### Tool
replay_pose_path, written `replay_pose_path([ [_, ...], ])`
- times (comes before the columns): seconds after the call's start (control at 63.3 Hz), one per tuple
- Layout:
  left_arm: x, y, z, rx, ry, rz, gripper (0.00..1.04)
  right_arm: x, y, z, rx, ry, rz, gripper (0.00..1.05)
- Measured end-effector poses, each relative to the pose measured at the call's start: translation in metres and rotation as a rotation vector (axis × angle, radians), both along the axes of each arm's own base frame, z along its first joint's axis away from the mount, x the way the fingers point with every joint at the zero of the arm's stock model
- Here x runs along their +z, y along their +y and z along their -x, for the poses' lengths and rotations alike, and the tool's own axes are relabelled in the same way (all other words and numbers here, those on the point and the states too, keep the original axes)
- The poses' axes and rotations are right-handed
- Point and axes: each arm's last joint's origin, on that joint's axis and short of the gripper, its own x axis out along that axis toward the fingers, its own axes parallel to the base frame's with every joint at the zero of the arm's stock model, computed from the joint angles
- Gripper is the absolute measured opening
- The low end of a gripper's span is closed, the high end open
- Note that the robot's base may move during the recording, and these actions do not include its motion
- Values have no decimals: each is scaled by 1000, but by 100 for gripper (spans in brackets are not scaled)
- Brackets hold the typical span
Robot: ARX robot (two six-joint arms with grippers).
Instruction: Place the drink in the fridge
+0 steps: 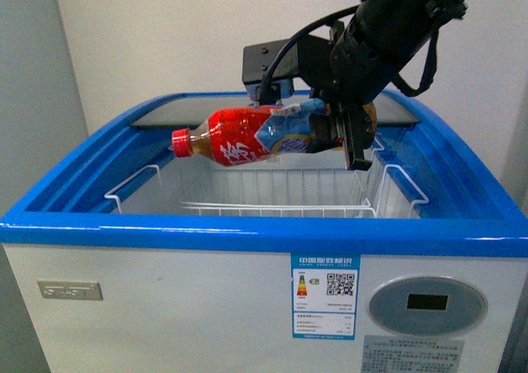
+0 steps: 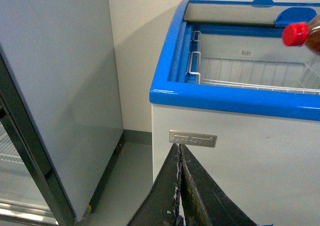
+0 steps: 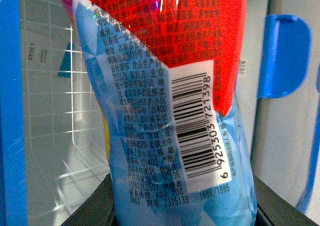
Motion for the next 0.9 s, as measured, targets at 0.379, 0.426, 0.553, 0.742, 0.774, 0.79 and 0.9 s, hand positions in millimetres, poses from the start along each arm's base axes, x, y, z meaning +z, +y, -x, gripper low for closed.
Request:
replay_pose_path([
  [0.379, -8, 0, 18, 0, -13, 0, 3, -63, 7, -46, -39, -80, 35, 41],
  [0.426, -7, 0, 19, 0, -14, 1, 3, -67, 8, -48, -42, -86, 34, 41],
  [0.553, -6, 0, 24, 0, -19, 0, 3, -76, 12, -50, -55, -84, 48, 47],
  [0.742, -5, 0, 30, 0, -22, 0, 3, -77, 12, -47, -39, -93, 23, 81],
  [0.774, -5, 0, 31, 0, -22, 0, 3, -76, 12, -47, -37, -95, 15, 86],
  [0.79, -5, 0, 32, 0, -23, 0, 3, -75, 13, -47, -36, -96, 13, 88],
  [0.9, -5, 0, 35, 0, -23, 0, 3, -61, 11, -43, -39, -110, -30, 97],
])
